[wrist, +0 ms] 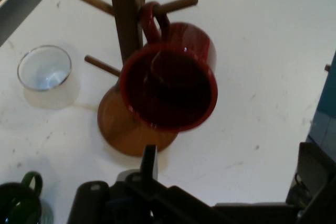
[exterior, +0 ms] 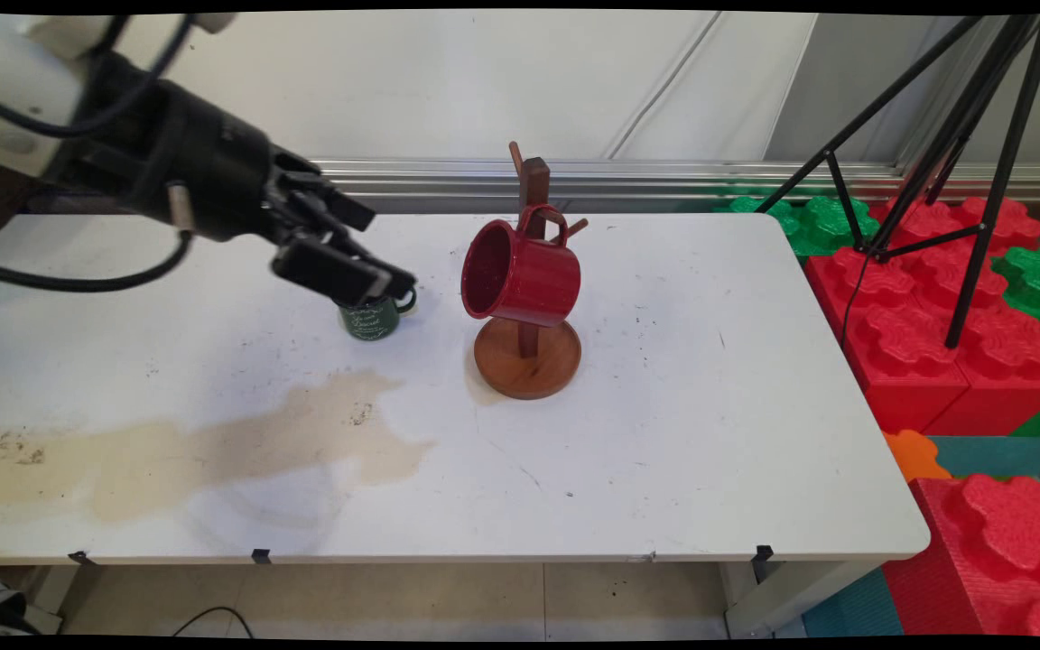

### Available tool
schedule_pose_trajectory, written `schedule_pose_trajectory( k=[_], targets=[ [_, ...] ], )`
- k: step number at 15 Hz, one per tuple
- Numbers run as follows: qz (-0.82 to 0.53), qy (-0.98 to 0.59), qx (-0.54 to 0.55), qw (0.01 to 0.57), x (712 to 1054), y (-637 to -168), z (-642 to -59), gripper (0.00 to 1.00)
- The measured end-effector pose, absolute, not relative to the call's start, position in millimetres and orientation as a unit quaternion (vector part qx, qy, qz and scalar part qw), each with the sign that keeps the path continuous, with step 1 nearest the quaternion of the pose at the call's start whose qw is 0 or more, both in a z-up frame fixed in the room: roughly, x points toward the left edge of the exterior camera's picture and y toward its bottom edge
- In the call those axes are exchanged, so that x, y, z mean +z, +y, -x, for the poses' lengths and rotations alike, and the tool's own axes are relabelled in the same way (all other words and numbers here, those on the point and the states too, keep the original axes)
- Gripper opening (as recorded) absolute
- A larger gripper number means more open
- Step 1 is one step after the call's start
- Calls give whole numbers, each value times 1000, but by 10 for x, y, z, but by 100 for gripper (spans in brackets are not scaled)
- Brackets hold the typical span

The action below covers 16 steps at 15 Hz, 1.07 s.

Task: Pick up the red mug from the rack

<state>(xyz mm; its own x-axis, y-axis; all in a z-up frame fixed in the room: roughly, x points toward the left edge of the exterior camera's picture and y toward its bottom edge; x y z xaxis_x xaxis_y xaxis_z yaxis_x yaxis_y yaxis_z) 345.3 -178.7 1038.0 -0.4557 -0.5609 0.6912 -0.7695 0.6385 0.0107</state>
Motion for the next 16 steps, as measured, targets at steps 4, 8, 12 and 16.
schedule_pose_trajectory(
  k=[4,8,12,16],
  targets=[
    [-409,-832,157,340,10294,-1902,-3269,100],
    [-417,-828,157,339,10166,-1998,-3143,100],
    [-423,-823,154,346,9963,-2145,-2984,100],
    [-424,-819,151,355,9811,-2260,-2863,100]
  ],
)
